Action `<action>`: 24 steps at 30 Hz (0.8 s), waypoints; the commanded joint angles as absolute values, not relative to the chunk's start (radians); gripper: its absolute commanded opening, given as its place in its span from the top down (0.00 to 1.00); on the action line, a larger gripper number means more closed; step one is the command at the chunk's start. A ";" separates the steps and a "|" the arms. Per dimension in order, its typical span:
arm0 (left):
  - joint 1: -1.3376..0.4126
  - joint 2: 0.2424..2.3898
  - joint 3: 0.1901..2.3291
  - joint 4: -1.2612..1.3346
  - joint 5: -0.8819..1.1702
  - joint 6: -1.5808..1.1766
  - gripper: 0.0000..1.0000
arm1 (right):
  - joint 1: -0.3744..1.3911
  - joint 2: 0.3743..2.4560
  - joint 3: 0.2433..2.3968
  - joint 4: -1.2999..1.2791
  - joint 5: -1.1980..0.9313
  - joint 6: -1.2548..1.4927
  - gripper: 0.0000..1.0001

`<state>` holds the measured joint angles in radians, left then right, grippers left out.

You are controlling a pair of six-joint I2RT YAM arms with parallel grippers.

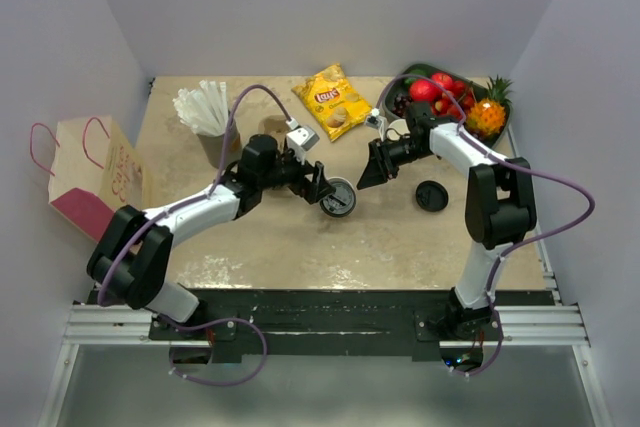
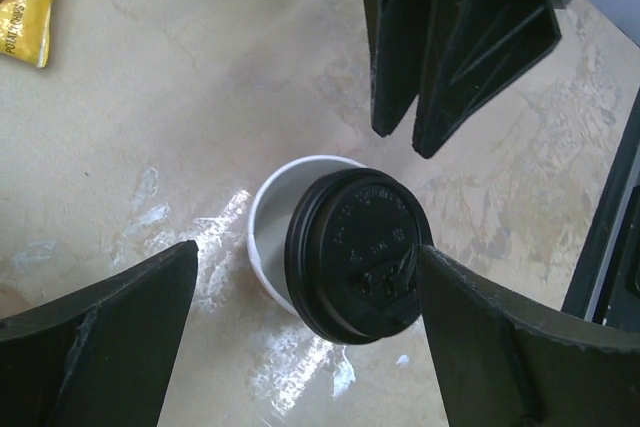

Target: Pack the takeout coffee

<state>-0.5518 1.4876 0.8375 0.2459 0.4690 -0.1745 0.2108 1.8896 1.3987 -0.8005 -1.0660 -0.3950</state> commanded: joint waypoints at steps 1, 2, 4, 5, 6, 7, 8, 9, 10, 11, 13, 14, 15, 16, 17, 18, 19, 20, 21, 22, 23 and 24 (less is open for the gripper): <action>-0.548 1.535 0.910 0.281 0.434 -0.170 0.07 | 0.210 1.858 1.410 -0.805 -1.086 -0.423 0.61; -0.546 1.548 0.914 0.279 0.445 -0.167 0.07 | 0.210 1.856 1.410 -0.805 -1.088 -0.422 0.61; -0.548 1.558 0.922 0.278 0.459 -0.160 0.07 | 0.212 1.858 1.408 -0.805 -1.095 -0.419 0.61; -0.546 1.565 0.923 0.276 0.474 -0.161 0.07 | 0.212 1.861 1.410 -0.805 -1.094 -0.417 0.61; -0.548 1.568 0.923 0.276 0.480 -0.158 0.08 | 0.212 1.859 1.410 -0.807 -1.095 -0.417 0.61; -0.548 1.569 0.920 0.276 0.485 -0.156 0.08 | 0.212 1.858 1.410 -0.807 -1.094 -0.417 0.61; -0.548 1.569 0.920 0.276 0.497 -0.153 0.08 | 0.210 1.859 1.410 -0.807 -1.094 -0.419 0.61; -0.548 1.569 0.919 0.275 0.500 -0.149 0.08 | 0.212 1.858 1.408 -0.807 -1.094 -0.417 0.61; -0.548 1.569 0.916 0.273 0.508 -0.138 0.08 | 0.210 1.859 1.410 -0.807 -1.092 -0.417 0.61; -0.548 1.571 0.914 0.267 0.509 -0.129 0.08 | 0.210 1.861 1.408 -0.805 -1.094 -0.417 0.61; -0.548 1.575 0.917 0.256 0.496 -0.106 0.09 | 0.212 1.862 1.408 -0.805 -1.097 -0.416 0.61; -0.546 1.583 0.920 0.241 0.486 -0.098 0.09 | 0.212 1.868 1.408 -0.805 -1.098 -0.416 0.61; -0.548 1.588 0.926 0.238 0.477 -0.091 0.09 | 0.210 1.871 1.413 -0.804 -1.098 -0.416 0.61; -0.548 1.591 0.930 0.233 0.456 -0.075 0.09 | 0.210 1.871 1.413 -0.804 -1.098 -0.416 0.61; -0.548 1.595 0.933 0.227 0.450 -0.071 0.09 | 0.210 1.874 1.413 -0.804 -1.098 -0.414 0.61; -0.546 1.598 0.939 0.224 0.445 -0.064 0.09 | 0.210 1.875 1.414 -0.802 -1.100 -0.413 0.61; -0.546 1.603 0.942 0.222 0.443 -0.057 0.09 | 0.210 1.876 1.416 -0.801 -1.100 -0.411 0.61; -0.543 1.609 0.943 0.219 0.443 -0.054 0.10 | 0.210 1.875 1.416 -0.801 -1.100 -0.411 0.61; -0.542 1.612 0.946 0.218 0.446 -0.054 0.10 | 0.212 1.876 1.416 -0.801 -1.100 -0.413 0.61; -0.541 1.614 0.948 0.218 0.446 -0.055 0.10 | 0.210 1.875 1.414 -0.801 -1.098 -0.411 0.61; -0.540 1.617 0.948 0.218 0.449 -0.055 0.10 | 0.212 1.876 1.414 -0.801 -1.098 -0.413 0.61; -0.537 1.618 0.948 0.219 0.449 -0.055 0.10 | 0.210 1.878 1.413 -0.804 -1.098 -0.413 0.61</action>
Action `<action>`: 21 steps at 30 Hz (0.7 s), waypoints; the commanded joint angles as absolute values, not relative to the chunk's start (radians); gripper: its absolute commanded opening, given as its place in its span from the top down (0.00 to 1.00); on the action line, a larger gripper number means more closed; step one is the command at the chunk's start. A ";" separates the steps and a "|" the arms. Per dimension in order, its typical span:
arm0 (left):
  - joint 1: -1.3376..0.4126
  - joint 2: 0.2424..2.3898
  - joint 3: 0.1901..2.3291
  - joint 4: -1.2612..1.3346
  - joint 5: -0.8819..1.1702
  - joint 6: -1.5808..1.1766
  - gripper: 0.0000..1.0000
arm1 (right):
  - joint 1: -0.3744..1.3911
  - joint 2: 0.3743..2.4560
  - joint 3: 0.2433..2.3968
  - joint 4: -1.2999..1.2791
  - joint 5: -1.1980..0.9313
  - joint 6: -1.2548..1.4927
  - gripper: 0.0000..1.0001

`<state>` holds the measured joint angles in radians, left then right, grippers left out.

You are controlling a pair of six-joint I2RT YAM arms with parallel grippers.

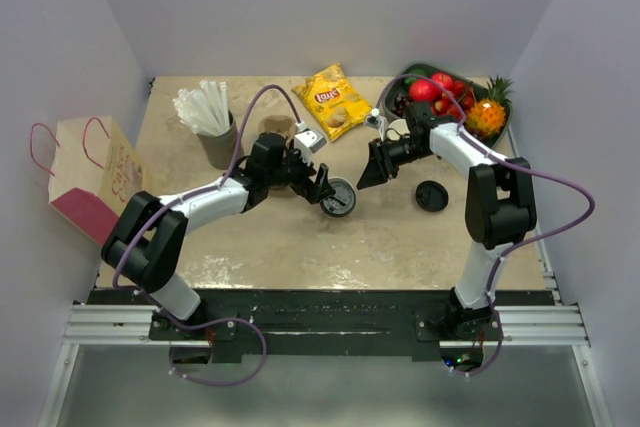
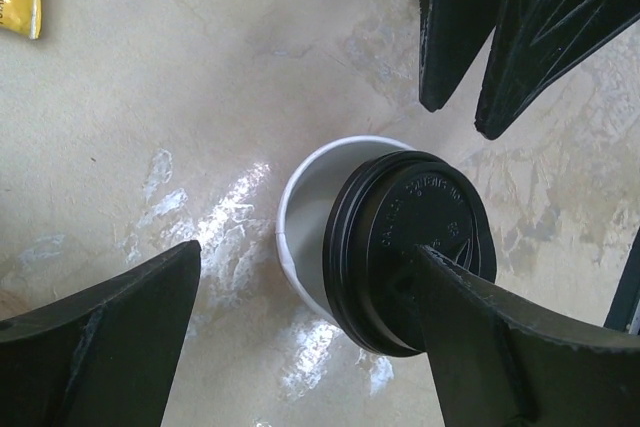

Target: Pack the takeout coffee

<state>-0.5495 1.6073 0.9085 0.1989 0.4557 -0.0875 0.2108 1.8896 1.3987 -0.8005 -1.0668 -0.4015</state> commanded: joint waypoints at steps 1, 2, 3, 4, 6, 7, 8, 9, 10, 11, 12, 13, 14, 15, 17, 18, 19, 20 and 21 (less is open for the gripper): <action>-0.537 1.618 0.948 0.219 0.451 -0.057 0.10 | 0.210 1.878 1.414 -0.805 -1.098 -0.414 0.61; -0.535 1.618 0.948 0.219 0.449 -0.058 0.10 | 0.210 1.878 1.413 -0.804 -1.098 -0.414 0.61; -0.534 1.618 0.948 0.221 0.449 -0.058 0.10 | 0.212 1.878 1.413 -0.805 -1.097 -0.414 0.61; -0.531 1.618 0.948 0.221 0.446 -0.061 0.10 | 0.210 1.879 1.414 -0.804 -1.098 -0.414 0.61; -0.526 1.620 0.948 0.221 0.442 -0.063 0.10 | 0.210 1.879 1.414 -0.804 -1.100 -0.413 0.61; -0.520 1.623 0.950 0.222 0.440 -0.064 0.10 | 0.210 1.882 1.414 -0.804 -1.100 -0.411 0.61; -0.519 1.626 0.953 0.222 0.439 -0.066 0.10 | 0.212 1.882 1.416 -0.804 -1.100 -0.411 0.61; -0.515 1.629 0.956 0.222 0.437 -0.064 0.11 | 0.210 1.885 1.416 -0.802 -1.100 -0.411 0.61; -0.512 1.635 0.959 0.219 0.436 -0.066 0.11 | 0.210 1.885 1.417 -0.804 -1.101 -0.411 0.61; -0.511 1.638 0.960 0.216 0.436 -0.064 0.11 | 0.210 1.887 1.417 -0.804 -1.100 -0.411 0.61; -0.509 1.643 0.965 0.215 0.436 -0.064 0.11 | 0.210 1.887 1.417 -0.804 -1.100 -0.411 0.61; -0.506 1.647 0.968 0.213 0.436 -0.061 0.11 | 0.212 1.887 1.417 -0.802 -1.101 -0.413 0.61; -0.506 1.649 0.969 0.215 0.437 -0.061 0.11 | 0.212 1.887 1.417 -0.804 -1.100 -0.414 0.61; -0.505 1.651 0.971 0.215 0.436 -0.060 0.11 | 0.210 1.884 1.419 -0.804 -1.101 -0.414 0.61; -0.503 1.654 0.977 0.216 0.437 -0.066 0.11 | 0.210 1.884 1.416 -0.805 -1.098 -0.417 0.61; -0.503 1.654 0.977 0.218 0.440 -0.067 0.11 | 0.210 1.885 1.416 -0.805 -1.098 -0.417 0.61; -0.502 1.655 0.979 0.221 0.445 -0.069 0.11 | 0.210 1.885 1.414 -0.805 -1.098 -0.417 0.61; -0.502 1.657 0.980 0.221 0.443 -0.069 0.11 | 0.212 1.885 1.414 -0.805 -1.098 -0.417 0.61; -0.502 1.660 0.982 0.219 0.443 -0.069 0.12 | 0.210 1.885 1.413 -0.805 -1.098 -0.417 0.61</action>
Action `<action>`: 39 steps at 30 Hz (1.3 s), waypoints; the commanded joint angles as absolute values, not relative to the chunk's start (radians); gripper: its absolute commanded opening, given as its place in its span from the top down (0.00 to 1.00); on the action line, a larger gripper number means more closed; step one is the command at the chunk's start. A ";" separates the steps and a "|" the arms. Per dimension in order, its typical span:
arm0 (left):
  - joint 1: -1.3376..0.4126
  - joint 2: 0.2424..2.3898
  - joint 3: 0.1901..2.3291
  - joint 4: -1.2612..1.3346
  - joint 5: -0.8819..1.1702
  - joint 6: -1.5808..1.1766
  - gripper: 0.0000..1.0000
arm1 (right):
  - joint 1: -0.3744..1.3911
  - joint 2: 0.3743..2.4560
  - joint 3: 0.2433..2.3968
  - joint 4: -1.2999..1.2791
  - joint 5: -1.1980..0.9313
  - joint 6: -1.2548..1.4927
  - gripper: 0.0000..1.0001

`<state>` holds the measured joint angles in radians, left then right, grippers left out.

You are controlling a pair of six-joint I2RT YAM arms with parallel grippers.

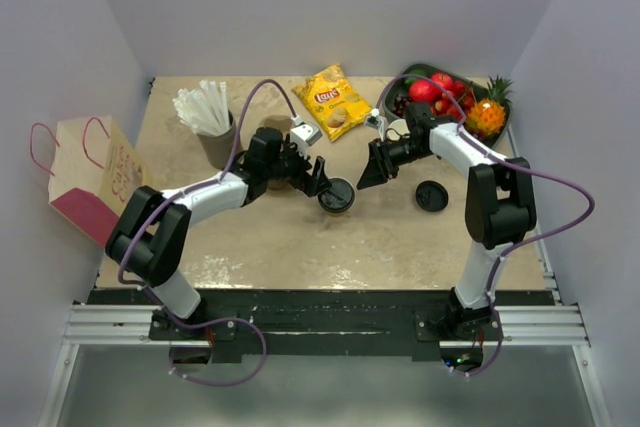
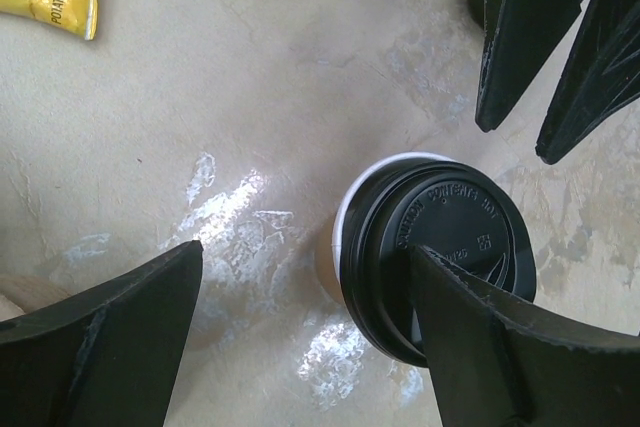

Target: Pack the takeout coffee

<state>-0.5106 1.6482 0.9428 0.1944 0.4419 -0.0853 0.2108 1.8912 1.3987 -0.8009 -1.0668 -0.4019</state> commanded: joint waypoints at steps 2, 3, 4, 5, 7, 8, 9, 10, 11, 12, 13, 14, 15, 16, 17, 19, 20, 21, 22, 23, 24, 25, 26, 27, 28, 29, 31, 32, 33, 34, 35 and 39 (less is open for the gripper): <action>-0.502 1.666 0.986 0.219 0.445 -0.074 0.12 | 0.213 1.887 1.413 -0.805 -1.100 -0.417 0.61; -0.502 1.667 0.986 0.219 0.445 -0.074 0.12 | 0.213 1.888 1.413 -0.805 -1.100 -0.419 0.61; -0.502 1.674 0.988 0.221 0.449 -0.077 0.12 | 0.213 1.888 1.414 -0.807 -1.098 -0.417 0.60; -0.502 1.677 0.992 0.221 0.451 -0.078 0.12 | 0.216 1.887 1.413 -0.798 -1.098 -0.411 0.60; -0.502 1.684 0.997 0.221 0.453 -0.080 0.12 | 0.222 1.876 1.405 -0.779 -1.092 -0.394 0.60; -0.502 1.687 1.000 0.221 0.451 -0.081 0.12 | 0.232 1.873 1.402 -0.755 -1.089 -0.370 0.59; -0.502 1.689 1.002 0.221 0.451 -0.080 0.12 | 0.236 1.870 1.393 -0.740 -1.077 -0.355 0.56; -0.502 1.692 1.002 0.221 0.448 -0.081 0.12 | 0.241 1.864 1.388 -0.727 -1.074 -0.338 0.55; -0.500 1.692 1.003 0.221 0.449 -0.080 0.12 | 0.250 1.862 1.382 -0.697 -1.069 -0.306 0.54; -0.500 1.695 1.005 0.221 0.449 -0.080 0.12 | 0.255 1.864 1.379 -0.680 -1.065 -0.286 0.54; -0.500 1.698 1.005 0.221 0.452 -0.081 0.12 | 0.258 1.865 1.376 -0.664 -1.054 -0.266 0.54; -0.500 1.703 1.008 0.221 0.454 -0.081 0.12 | 0.258 1.870 1.374 -0.634 -1.048 -0.226 0.54; -0.500 1.706 1.008 0.219 0.457 -0.086 0.12 | 0.259 1.871 1.374 -0.621 -1.043 -0.209 0.54; -0.500 1.709 1.008 0.218 0.460 -0.087 0.12 | 0.259 1.882 1.376 -0.612 -1.031 -0.196 0.54; -0.500 1.710 1.008 0.218 0.460 -0.090 0.12 | 0.259 1.888 1.382 -0.603 -1.026 -0.178 0.54; -0.500 1.712 1.008 0.218 0.466 -0.095 0.12 | 0.259 1.901 1.388 -0.601 -1.032 -0.169 0.54; -0.500 1.713 1.006 0.216 0.469 -0.095 0.12 | 0.259 1.910 1.390 -0.598 -1.037 -0.158 0.54; -0.500 1.716 1.006 0.218 0.474 -0.100 0.12 | 0.258 1.914 1.388 -0.592 -1.043 -0.149 0.54; -0.500 1.718 1.008 0.218 0.474 -0.103 0.12 | 0.261 1.916 1.387 -0.583 -1.055 -0.135 0.54; -0.500 1.721 1.008 0.218 0.474 -0.106 0.12 | 0.259 1.922 1.387 -0.580 -1.060 -0.130 0.54; -0.500 1.723 1.008 0.219 0.476 -0.106 0.13 | 0.261 1.925 1.390 -0.578 -1.061 -0.129 0.54; -0.500 1.724 1.008 0.221 0.476 -0.107 0.13 | 0.265 1.927 1.390 -0.578 -1.063 -0.126 0.54; -0.500 1.724 1.008 0.221 0.477 -0.109 0.13 | 0.268 1.933 1.393 -0.577 -1.057 -0.127 0.54; -0.500 1.727 1.008 0.221 0.477 -0.110 0.13 | 0.270 1.936 1.397 -0.577 -1.055 -0.127 0.54; -0.500 1.727 1.008 0.221 0.482 -0.112 0.13 | 0.278 1.940 1.397 -0.578 -1.052 -0.126 0.54; -0.499 1.729 1.009 0.221 0.483 -0.113 0.13 | 0.281 1.945 1.402 -0.581 -1.052 -0.126 0.54; -0.499 1.730 1.011 0.221 0.485 -0.115 0.13 | 0.285 1.960 1.404 -0.578 -1.051 -0.123 0.54; -0.499 1.732 1.011 0.219 0.485 -0.115 0.13 | 0.288 1.962 1.405 -0.578 -1.051 -0.118 0.54; -0.499 1.732 1.012 0.218 0.485 -0.117 0.13 | 0.290 1.968 1.408 -0.578 -1.046 -0.117 0.54; -0.499 1.733 1.014 0.216 0.485 -0.115 0.13 | 0.288 1.973 1.407 -0.574 -1.045 -0.107 0.54; -0.497 1.733 1.014 0.215 0.486 -0.117 0.13 | 0.290 1.974 1.410 -0.574 -1.043 -0.104 0.56; -0.495 1.732 1.015 0.209 0.491 -0.120 0.13 | 0.288 1.988 1.407 -0.574 -1.042 -0.089 0.58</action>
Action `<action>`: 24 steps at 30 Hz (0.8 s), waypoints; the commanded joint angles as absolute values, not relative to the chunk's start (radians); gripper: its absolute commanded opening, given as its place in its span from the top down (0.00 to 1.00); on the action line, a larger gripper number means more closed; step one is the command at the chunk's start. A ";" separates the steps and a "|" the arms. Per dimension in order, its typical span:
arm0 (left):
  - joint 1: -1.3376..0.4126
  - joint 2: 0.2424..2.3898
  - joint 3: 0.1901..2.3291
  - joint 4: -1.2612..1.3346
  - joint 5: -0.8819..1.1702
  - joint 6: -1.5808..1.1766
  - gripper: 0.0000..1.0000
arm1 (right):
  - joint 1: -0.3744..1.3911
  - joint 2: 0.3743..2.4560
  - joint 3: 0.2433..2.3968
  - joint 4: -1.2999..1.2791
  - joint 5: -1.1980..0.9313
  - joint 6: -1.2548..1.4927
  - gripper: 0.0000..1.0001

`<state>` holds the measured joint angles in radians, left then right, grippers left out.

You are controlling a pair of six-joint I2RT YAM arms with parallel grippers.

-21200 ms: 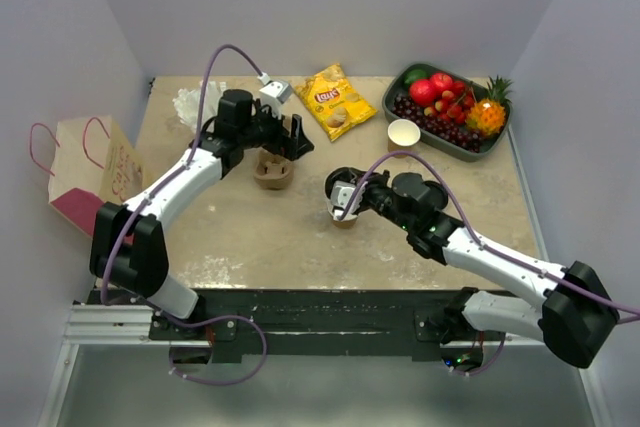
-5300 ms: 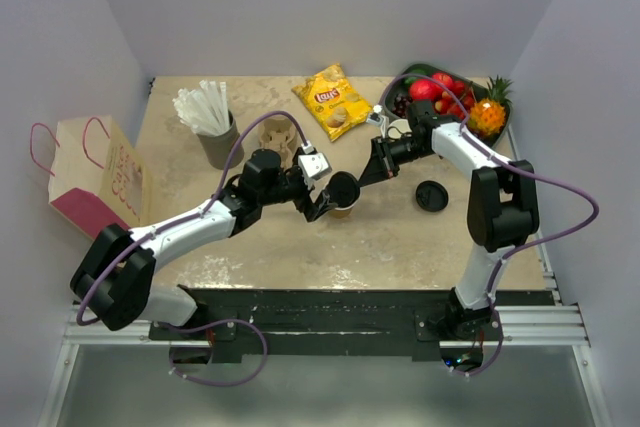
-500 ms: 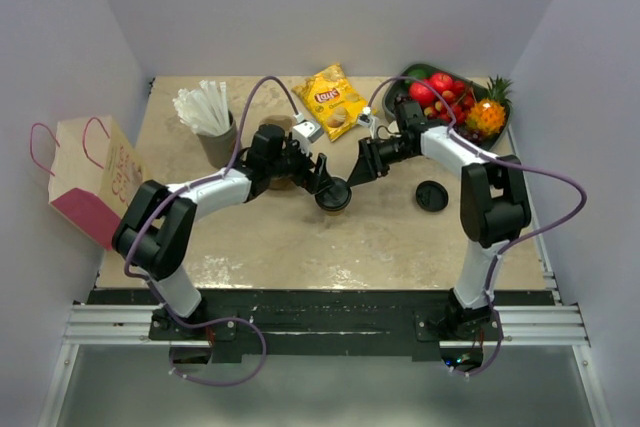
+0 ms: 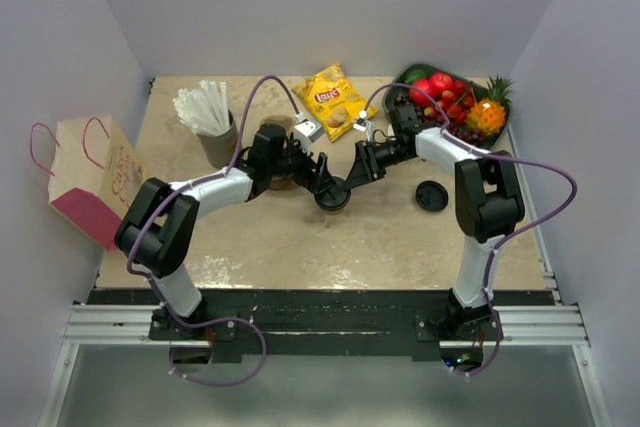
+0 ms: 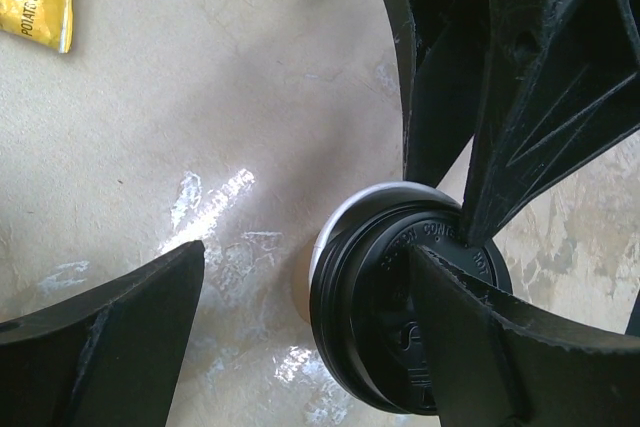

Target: Pack the takeout coffee

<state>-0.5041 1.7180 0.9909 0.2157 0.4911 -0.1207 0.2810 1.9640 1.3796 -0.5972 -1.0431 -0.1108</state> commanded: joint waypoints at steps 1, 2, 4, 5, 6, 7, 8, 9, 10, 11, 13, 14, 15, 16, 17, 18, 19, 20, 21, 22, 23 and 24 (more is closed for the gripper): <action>-0.494 1.730 1.015 0.209 0.494 -0.118 0.13 | 0.288 1.991 1.404 -0.574 -1.051 -0.080 0.59; -0.494 1.727 1.015 0.209 0.500 -0.123 0.13 | 0.288 1.993 1.402 -0.572 -1.060 -0.077 0.59; -0.494 1.724 1.017 0.210 0.515 -0.126 0.13 | 0.288 1.993 1.404 -0.571 -1.090 -0.075 0.57; -0.494 1.724 1.017 0.209 0.521 -0.132 0.13 | 0.288 1.993 1.407 -0.571 -1.101 -0.074 0.56; -0.494 1.726 1.019 0.209 0.529 -0.135 0.13 | 0.288 1.993 1.410 -0.572 -1.111 -0.074 0.55; -0.494 1.727 1.019 0.207 0.532 -0.138 0.13 | 0.288 1.991 1.420 -0.577 -1.117 -0.077 0.52; -0.494 1.727 1.019 0.209 0.535 -0.143 0.13 | 0.288 1.988 1.427 -0.580 -1.120 -0.078 0.51; -0.494 1.729 1.019 0.209 0.538 -0.144 0.14 | 0.288 1.988 1.433 -0.584 -1.121 -0.083 0.51; -0.494 1.729 1.020 0.210 0.537 -0.144 0.14 | 0.290 1.987 1.445 -0.598 -1.121 -0.097 0.51; -0.494 1.732 1.022 0.210 0.540 -0.144 0.14 | 0.291 1.990 1.451 -0.607 -1.112 -0.104 0.50; -0.492 1.735 1.028 0.210 0.545 -0.144 0.14 | 0.298 1.990 1.463 -0.626 -1.098 -0.123 0.50; -0.491 1.736 1.029 0.213 0.552 -0.144 0.14 | 0.301 1.988 1.465 -0.632 -1.091 -0.129 0.50; -0.491 1.736 1.029 0.219 0.558 -0.146 0.14 | 0.302 1.983 1.465 -0.635 -1.068 -0.133 0.50; -0.491 1.740 1.032 0.221 0.561 -0.149 0.14 | 0.308 1.982 1.465 -0.634 -1.054 -0.132 0.48; -0.491 1.743 1.034 0.222 0.561 -0.153 0.14 | 0.311 1.977 1.462 -0.630 -1.037 -0.132 0.48; -0.491 1.743 1.035 0.225 0.564 -0.156 0.14 | 0.313 1.971 1.462 -0.632 -1.013 -0.132 0.47; -0.491 1.741 1.034 0.230 0.568 -0.161 0.14 | 0.317 1.970 1.460 -0.629 -0.997 -0.132 0.47; -0.491 1.740 1.032 0.235 0.571 -0.167 0.14 | 0.321 1.968 1.460 -0.629 -0.988 -0.132 0.47; -0.489 1.740 1.032 0.239 0.575 -0.169 0.14 | 0.322 1.964 1.459 -0.629 -0.965 -0.132 0.48; -0.489 1.738 1.032 0.241 0.578 -0.173 0.14 | 0.325 1.960 1.460 -0.629 -0.954 -0.135 0.48; -0.486 1.735 1.032 0.244 0.581 -0.181 0.14 | 0.327 1.960 1.462 -0.632 -0.944 -0.140 0.48; -0.485 1.733 1.032 0.245 0.590 -0.184 0.14 | 0.328 1.957 1.463 -0.635 -0.930 -0.143 0.49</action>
<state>-0.4973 1.7344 1.0023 0.2127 0.5529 -0.1574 0.3145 1.9938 1.4269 -0.6167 -1.0027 -0.1139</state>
